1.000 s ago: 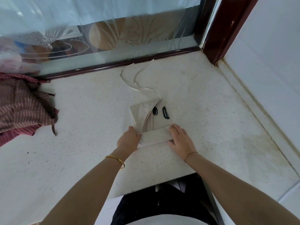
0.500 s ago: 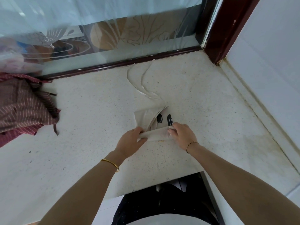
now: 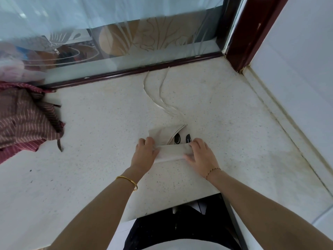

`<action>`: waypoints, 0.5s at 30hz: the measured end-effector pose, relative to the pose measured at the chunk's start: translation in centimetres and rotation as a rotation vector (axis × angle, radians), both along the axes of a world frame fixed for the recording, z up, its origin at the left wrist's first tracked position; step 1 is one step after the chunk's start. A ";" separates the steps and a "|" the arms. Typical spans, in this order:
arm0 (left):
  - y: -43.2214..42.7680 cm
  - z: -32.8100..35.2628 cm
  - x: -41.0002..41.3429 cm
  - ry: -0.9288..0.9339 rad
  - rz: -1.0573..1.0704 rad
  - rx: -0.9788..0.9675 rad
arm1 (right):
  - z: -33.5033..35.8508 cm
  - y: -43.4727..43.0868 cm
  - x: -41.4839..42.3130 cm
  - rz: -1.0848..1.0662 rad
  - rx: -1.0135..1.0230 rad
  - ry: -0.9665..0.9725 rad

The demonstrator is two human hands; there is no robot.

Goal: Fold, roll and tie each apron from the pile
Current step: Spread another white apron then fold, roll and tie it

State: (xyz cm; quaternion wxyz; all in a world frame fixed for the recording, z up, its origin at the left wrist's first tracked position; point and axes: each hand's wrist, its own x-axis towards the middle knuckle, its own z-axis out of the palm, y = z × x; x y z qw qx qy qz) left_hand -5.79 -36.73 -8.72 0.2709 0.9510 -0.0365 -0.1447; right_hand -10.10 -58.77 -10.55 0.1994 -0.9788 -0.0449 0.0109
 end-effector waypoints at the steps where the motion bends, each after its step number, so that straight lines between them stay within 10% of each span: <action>1: -0.1 0.0 0.0 -0.062 -0.019 0.055 | -0.2 -0.2 -0.2 0.023 -0.022 0.000; 5: -0.2 -0.4 0.0 -0.335 -0.243 0.211 | 0.1 -0.2 0.2 0.007 -0.011 0.025; 15: 1.9 0.8 0.6 -0.141 -0.449 0.190 | 1.1 -0.1 1.5 -0.141 0.158 0.162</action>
